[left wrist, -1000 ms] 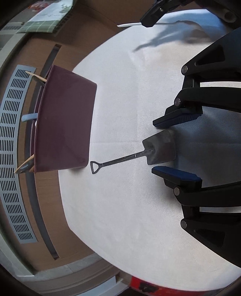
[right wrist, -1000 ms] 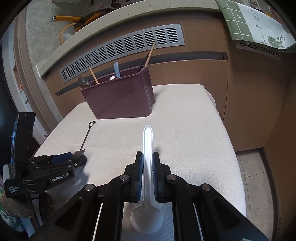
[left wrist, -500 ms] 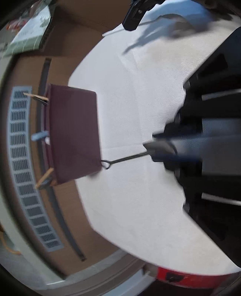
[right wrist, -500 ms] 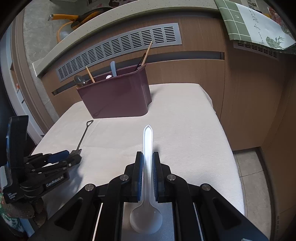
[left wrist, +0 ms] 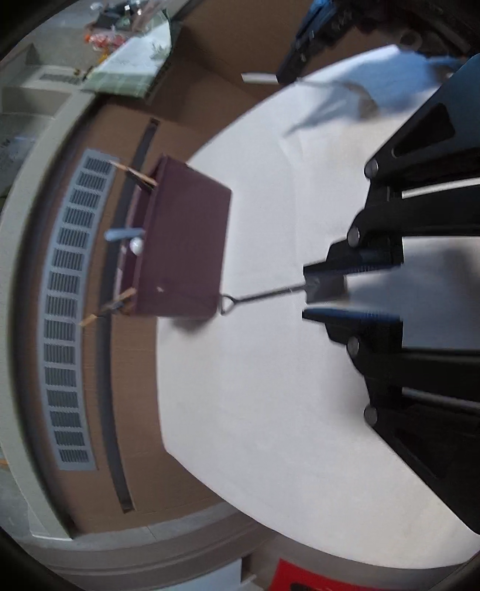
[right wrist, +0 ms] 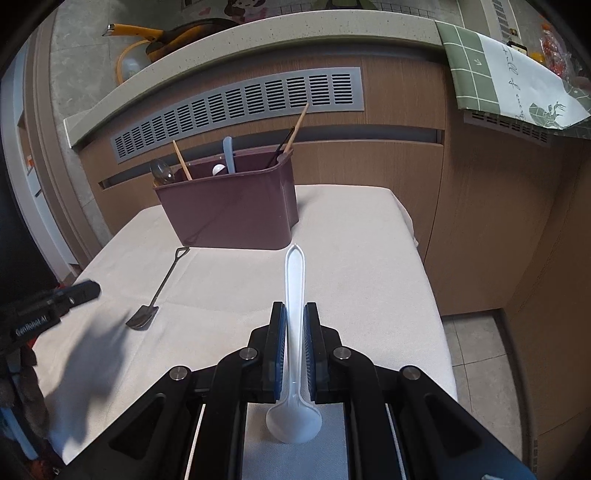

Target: Organize utensils

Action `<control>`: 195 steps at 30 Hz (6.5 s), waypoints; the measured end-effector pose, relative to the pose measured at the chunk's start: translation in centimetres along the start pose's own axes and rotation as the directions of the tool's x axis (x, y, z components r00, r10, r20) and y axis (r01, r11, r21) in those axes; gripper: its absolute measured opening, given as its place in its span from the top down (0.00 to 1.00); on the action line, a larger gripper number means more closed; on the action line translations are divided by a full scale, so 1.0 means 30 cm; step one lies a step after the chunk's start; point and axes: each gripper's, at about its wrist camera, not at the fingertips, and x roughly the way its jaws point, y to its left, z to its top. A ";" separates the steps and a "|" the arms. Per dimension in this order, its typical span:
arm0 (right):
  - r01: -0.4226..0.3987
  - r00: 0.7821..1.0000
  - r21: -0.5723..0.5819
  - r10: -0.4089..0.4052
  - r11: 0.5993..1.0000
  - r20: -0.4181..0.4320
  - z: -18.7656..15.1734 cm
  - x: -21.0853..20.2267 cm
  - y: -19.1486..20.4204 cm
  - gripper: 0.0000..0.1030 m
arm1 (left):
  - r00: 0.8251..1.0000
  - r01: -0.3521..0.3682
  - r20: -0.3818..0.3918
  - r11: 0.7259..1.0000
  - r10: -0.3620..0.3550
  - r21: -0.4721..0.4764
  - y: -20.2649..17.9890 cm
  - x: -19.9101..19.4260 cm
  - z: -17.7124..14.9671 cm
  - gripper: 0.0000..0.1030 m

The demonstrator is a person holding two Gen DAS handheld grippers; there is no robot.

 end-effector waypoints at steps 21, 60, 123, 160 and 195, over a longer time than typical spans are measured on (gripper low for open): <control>-0.002 0.999 0.006 0.002 1.000 -0.044 -0.038 0.039 -0.008 0.91 | 0.994 -0.047 -0.096 0.996 0.055 0.081 -0.119 0.179 -0.019 0.51; -0.014 1.000 -0.128 0.011 0.992 -0.027 0.127 0.073 0.125 0.91 | 0.957 0.010 0.287 0.992 -0.046 0.127 0.088 -0.186 0.266 0.94; 0.013 0.993 -0.129 -0.028 0.992 -0.115 0.048 0.203 0.099 0.91 | 0.994 0.033 -0.106 0.999 -0.032 0.014 0.224 0.286 0.220 0.93; -0.015 0.995 -0.092 0.006 0.996 -0.102 0.048 0.187 0.095 0.91 | 0.984 -0.115 -0.145 0.990 0.102 -0.082 0.219 0.399 0.281 0.49; -0.061 0.851 -0.079 0.093 0.995 0.517 0.615 -0.087 0.169 0.91 | 0.760 0.374 0.585 0.927 -0.284 -0.037 0.053 -0.109 0.741 0.68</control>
